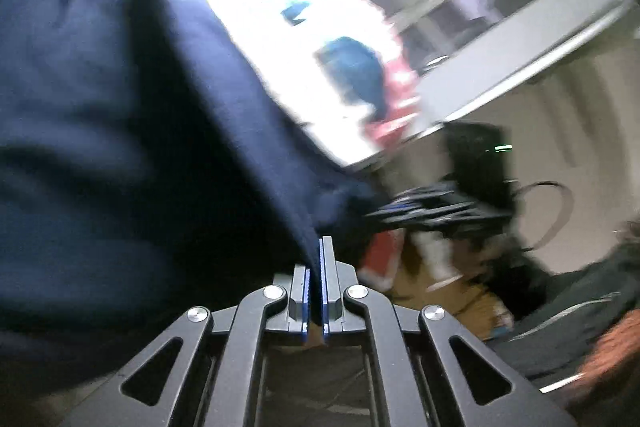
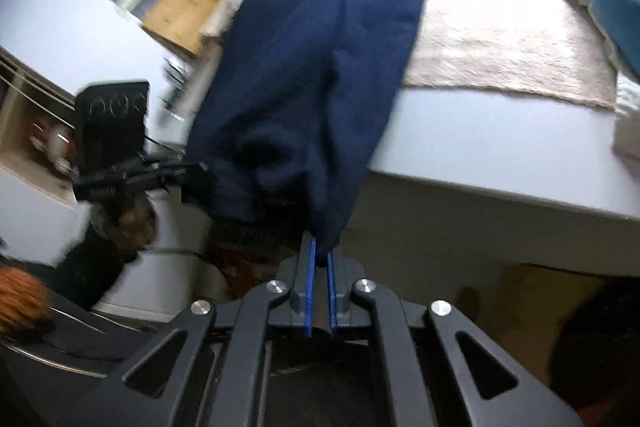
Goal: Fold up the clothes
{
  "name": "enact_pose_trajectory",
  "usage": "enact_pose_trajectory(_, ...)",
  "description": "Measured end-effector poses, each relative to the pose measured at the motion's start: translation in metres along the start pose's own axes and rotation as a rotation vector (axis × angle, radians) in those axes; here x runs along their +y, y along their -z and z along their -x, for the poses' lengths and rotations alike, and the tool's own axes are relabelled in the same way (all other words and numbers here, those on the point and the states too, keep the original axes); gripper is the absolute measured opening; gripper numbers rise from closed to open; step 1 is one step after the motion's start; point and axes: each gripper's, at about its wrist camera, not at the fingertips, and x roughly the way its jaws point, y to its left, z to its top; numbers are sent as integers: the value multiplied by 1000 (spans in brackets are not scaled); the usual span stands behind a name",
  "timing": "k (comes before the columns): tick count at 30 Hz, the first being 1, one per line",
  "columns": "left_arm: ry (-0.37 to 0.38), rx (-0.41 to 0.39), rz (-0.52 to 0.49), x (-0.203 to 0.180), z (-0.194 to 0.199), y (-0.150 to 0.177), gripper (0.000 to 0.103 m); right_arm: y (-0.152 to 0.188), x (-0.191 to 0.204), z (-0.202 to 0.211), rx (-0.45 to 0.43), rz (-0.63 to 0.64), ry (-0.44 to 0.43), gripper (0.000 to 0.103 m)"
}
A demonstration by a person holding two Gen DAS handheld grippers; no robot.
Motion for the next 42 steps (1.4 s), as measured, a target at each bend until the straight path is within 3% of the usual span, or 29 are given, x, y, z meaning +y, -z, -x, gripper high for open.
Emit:
enact_pose_trajectory(2,-77,59,35,23,-15,5,3,4,-11,-19,65,-21,31,30)
enact_pose_trajectory(3,-116,80,42,31,-21,7,4,5,-16,-24,70,-38,42,30)
enact_pose_trajectory(4,-120,85,49,35,-23,8,4,4,-22,-26,53,-72,26,30)
enact_pose_trajectory(7,-115,70,37,31,-20,7,4,-2,-35,-29,-1,-158,-43,51)
enact_pose_trajectory(10,-128,77,5,26,-17,8,4,-19,-43,-48,-56,-182,-98,52)
enact_pose_trajectory(11,-132,79,-5,24,-15,8,4,-24,-45,-53,-77,-189,-122,50)
enact_pose_trajectory(14,-139,81,-18,22,-13,9,4,-26,-44,-68,-37,-213,-163,4)
enact_pose_trajectory(17,-205,126,16,22,-9,12,7,-25,-37,-61,21,-208,-138,5)
enact_pose_trajectory(19,-212,136,28,16,3,11,7,-23,-31,-51,57,-194,-74,13)
enact_pose_trajectory(21,-221,74,-5,-1,21,-7,11,-24,-28,-31,42,-205,-35,40)
enact_pose_trajectory(25,-270,-16,-28,-11,30,-44,22,-36,-16,6,-106,-166,24,41)
enact_pose_trajectory(28,-349,25,-33,-8,8,-64,22,-52,-4,15,-186,-124,55,41)
enact_pose_trajectory(32,-384,55,-41,1,-4,-78,24,-88,2,-2,-212,-63,119,41)
enact_pose_trajectory(33,-385,55,-48,2,-3,-79,22,-93,2,-2,-201,-49,135,41)
enact_pose_trajectory(36,-384,50,-60,4,-4,-79,3,-102,7,-10,-155,-17,205,41)
enact_pose_trajectory(38,-380,47,-67,4,-5,-79,3,-107,10,-18,-153,-13,214,35)
enact_pose_trajectory(39,-381,44,-70,4,-4,-78,2,-112,11,-22,-146,-14,212,21)
enact_pose_trajectory(41,-410,19,-75,0,3,-77,2,-112,9,-25,-122,0,244,3)
enact_pose_trajectory(42,-425,6,-78,-3,6,-77,2,-112,9,-24,-114,10,271,3)
